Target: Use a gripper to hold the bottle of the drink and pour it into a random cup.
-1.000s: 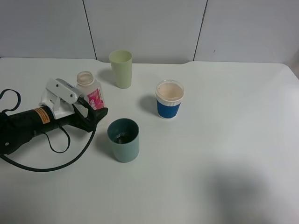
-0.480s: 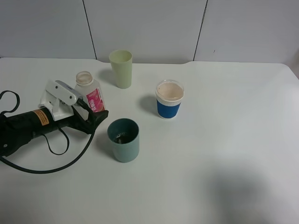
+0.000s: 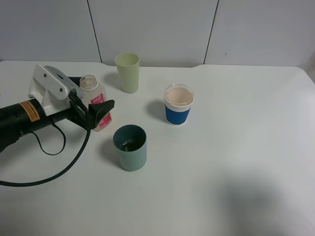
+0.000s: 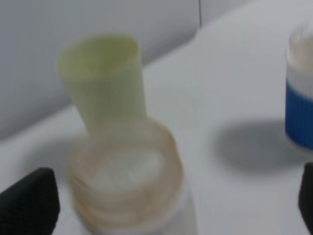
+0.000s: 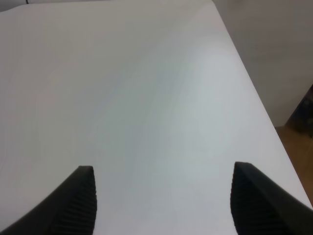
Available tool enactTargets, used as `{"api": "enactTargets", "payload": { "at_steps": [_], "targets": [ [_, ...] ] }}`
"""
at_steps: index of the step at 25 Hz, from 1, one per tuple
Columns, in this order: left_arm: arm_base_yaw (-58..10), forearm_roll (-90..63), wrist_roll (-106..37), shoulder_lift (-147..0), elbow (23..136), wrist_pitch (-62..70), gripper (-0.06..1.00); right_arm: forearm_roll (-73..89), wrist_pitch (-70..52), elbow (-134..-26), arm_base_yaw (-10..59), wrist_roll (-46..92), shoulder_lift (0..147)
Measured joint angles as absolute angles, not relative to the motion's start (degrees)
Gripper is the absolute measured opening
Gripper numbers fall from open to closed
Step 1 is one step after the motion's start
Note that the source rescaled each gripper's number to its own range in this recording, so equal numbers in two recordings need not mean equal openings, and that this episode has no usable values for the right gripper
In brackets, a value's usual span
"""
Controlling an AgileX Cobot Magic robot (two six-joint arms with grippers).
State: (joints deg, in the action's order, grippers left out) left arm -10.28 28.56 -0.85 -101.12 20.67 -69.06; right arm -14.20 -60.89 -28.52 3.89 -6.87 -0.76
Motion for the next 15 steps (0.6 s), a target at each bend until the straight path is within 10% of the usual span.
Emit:
{"api": "enactTargets", "payload": {
  "at_steps": [15],
  "targets": [
    [-10.3,28.1,3.5,-66.9,21.6,-49.7,1.0,-14.2,-60.9,-28.5,3.9,-6.9,-0.8]
  ]
}}
